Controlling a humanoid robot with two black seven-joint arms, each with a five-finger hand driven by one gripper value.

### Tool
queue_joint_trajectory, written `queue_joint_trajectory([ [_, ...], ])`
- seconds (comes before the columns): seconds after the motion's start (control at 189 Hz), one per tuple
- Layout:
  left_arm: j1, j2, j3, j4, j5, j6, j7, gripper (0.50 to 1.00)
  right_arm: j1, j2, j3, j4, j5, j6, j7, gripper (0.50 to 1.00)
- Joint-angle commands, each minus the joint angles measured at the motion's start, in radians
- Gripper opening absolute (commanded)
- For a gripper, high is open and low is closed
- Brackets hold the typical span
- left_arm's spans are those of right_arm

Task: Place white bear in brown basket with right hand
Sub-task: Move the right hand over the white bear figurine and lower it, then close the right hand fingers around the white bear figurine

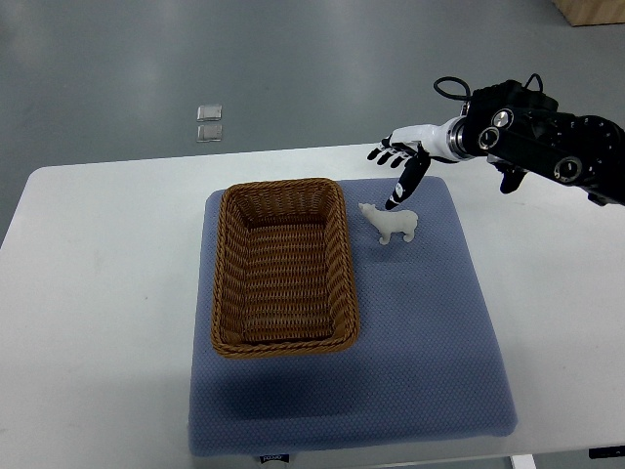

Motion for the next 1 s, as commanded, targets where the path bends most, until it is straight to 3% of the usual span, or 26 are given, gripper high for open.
queue_joint_trajectory([
  [0.0, 0.0, 0.0, 0.0, 0.001, 0.0, 0.0, 0.0, 1.0, -0.02, 0.001, -0.002, 0.0, -0.003, -0.002, -0.001, 0.928],
  [0.392, 0.0, 0.0, 0.0, -0.001, 0.0, 0.0, 0.0, 1.0, -0.095, 0.012, -0.002, -0.002, -0.018, -0.053, 0.009, 0.913],
  [0.461, 0.0, 0.0, 0.0, -0.001, 0.0, 0.0, 0.0, 1.0, -0.096, 0.021, -0.002, -0.003, -0.018, -0.064, 0.01, 0.897],
  [0.567, 0.0, 0.0, 0.0, -0.001, 0.0, 0.0, 0.0, 1.0, -0.107, 0.033, -0.002, -0.003, -0.02, -0.079, 0.013, 0.821],
  [0.747, 0.0, 0.0, 0.0, 0.001, 0.0, 0.0, 0.0, 1.0, -0.125, 0.047, -0.004, -0.008, -0.02, -0.091, 0.015, 0.813],
  [0.88, 0.0, 0.0, 0.0, 0.001, 0.0, 0.0, 0.0, 1.0, -0.136, 0.048, -0.005, -0.008, -0.025, -0.093, 0.015, 0.74],
  [0.996, 0.0, 0.0, 0.0, 0.001, 0.0, 0.0, 0.0, 1.0, -0.139, 0.05, -0.005, -0.008, -0.04, -0.093, 0.015, 0.552],
])
